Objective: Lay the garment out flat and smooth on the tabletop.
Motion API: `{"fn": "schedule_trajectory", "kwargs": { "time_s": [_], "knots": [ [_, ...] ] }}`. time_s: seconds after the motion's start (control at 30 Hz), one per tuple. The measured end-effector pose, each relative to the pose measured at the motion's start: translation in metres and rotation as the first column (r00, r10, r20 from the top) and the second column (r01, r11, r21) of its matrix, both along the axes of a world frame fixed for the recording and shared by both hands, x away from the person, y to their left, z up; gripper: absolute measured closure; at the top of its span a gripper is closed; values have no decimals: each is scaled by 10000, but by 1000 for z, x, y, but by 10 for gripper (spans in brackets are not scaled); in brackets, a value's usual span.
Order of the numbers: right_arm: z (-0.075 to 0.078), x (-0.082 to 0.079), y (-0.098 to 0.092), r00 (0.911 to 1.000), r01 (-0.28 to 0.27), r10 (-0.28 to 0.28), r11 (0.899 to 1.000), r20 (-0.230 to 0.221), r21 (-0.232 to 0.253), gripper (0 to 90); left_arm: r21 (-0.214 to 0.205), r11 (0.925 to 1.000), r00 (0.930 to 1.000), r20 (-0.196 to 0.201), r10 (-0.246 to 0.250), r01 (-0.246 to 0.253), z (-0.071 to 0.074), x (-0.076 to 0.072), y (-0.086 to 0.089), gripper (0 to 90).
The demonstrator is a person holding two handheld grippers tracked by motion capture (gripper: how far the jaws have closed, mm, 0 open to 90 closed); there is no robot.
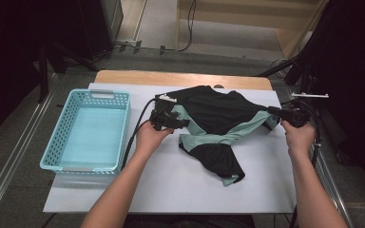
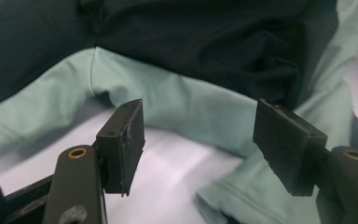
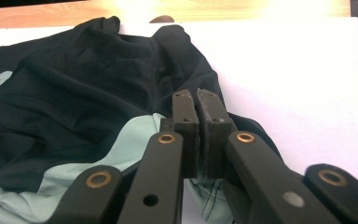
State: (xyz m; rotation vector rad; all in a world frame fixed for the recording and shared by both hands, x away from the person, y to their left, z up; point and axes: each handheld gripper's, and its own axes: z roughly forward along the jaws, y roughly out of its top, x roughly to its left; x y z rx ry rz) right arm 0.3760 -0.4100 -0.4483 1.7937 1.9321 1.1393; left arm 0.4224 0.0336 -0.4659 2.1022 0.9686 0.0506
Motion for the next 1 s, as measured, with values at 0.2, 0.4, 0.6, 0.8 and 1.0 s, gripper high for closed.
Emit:
{"fn": "schedule_trajectory", "kwargs": {
  "time_s": [0.2, 0.4, 0.6, 0.8, 1.0],
  "knots": [
    [2, -3, 0, 9999, -19, 17, 9999, 156, 143, 850, 90, 9999, 9998, -151, 122, -120, -13, 11, -16, 349],
    [13, -7, 0, 9984, -93, 69, 9991, 567, 421, 851, 5, 10000, 9977, -671, 53, -53, -30, 17, -29, 580],
    [33, -11, 1, 9933, -106, 22, 9973, 1159, 722, 851, 184, 9998, 9939, -1102, -9, 30, -34, 13, -52, 875],
    [70, -19, 3, 9801, -238, 80, 9967, 1984, 774, 852, -86, 9988, 9938, -996, -491, 485, -25, 5, -81, 885],
    [121, -18, 19, 9635, -632, 536, 9976, 2624, 283, 852, -1162, 9833, 9844, -909, -1507, 1398, -10, -13, -118, 882]
  ]
}}
